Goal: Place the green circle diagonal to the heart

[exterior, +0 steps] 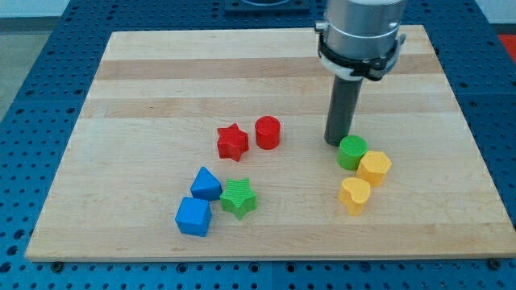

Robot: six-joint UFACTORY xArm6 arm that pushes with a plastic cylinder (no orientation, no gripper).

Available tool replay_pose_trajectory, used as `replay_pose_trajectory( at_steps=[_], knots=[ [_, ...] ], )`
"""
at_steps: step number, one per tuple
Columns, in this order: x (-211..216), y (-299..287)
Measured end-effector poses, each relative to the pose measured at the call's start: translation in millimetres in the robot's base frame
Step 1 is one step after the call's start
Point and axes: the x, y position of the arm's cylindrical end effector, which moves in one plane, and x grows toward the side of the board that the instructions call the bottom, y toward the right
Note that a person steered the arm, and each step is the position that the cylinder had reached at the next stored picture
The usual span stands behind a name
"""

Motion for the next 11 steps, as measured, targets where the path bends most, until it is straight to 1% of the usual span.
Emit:
replay_pose_trajectory(
  at_steps=[2,3,4,5,6,7,9,10,11],
  knots=[
    [-1.6,134.8],
    [-3.0,163.2],
    [9.3,162.1],
    [19.4,145.0],
    [19.4,143.1],
    [21.1,114.4],
    [21.9,21.3],
    [25.4,-7.1],
    [28.8,0.0]
  ],
)
